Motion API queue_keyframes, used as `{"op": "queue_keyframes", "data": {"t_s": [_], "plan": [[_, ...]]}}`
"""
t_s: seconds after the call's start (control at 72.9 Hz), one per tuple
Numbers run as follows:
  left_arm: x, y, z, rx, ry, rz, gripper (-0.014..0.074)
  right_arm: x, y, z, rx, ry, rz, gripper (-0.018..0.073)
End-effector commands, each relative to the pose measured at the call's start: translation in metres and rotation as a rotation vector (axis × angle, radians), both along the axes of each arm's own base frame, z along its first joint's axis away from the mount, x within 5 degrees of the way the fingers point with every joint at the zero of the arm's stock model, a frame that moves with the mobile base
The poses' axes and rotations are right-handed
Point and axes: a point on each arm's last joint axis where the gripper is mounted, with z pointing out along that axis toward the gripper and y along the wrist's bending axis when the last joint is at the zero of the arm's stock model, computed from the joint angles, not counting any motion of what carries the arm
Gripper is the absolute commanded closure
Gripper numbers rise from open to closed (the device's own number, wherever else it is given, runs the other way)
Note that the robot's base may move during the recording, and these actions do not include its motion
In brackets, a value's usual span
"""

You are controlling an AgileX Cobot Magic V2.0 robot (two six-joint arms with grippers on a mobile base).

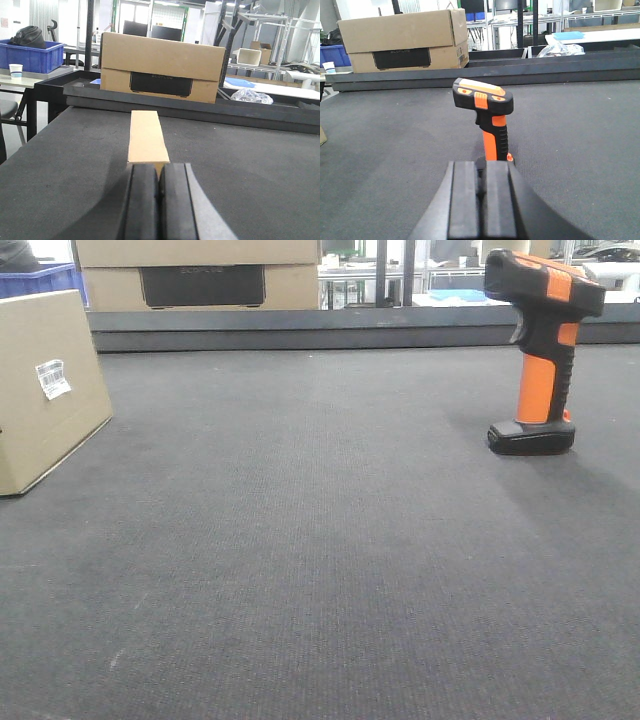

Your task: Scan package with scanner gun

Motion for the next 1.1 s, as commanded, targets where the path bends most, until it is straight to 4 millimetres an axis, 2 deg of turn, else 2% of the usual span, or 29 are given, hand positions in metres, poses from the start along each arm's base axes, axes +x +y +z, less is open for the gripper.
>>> {"op": "queue_keyframes", "data": {"t_s": [0.0,0.618,0.81,0.906,1.016,1.084], "plan": [[-0.001,0.0,0.002,0.004,-0.016,-0.005,0.0707,0.0,0.0,0.001,-0.006,-0.016,-0.006,0.0721],[-0.001,0.0,0.002,0.004,-0.016,-0.005,0.0707,0.0,-0.001,-0.001,-0.007,0.002,-0.018,0.0721],[-0.001,0.0,0.002,0.004,-0.016,-0.005,0.0707,-0.003,-0.004,-0.009,-0.018,0.077,-0.081,0.0721],[-0.001,0.0,0.002,0.004,-0.016,-0.005,0.0707,-0.006,-0.004,-0.013,-0.036,0.037,-0.091,0.0721],[-0.001,0.0,0.002,0.004,-0.016,-0.005,0.0707,-0.002,-0.004,-0.031,-0.061,0.053,-0.09,0.0721],[-0.001,0.0,0.002,0.004,-0.016,-0.005,0.0707,-0.001,-0.004,-0.036,-0.049,0.067,-0.086,0.0721]]}}
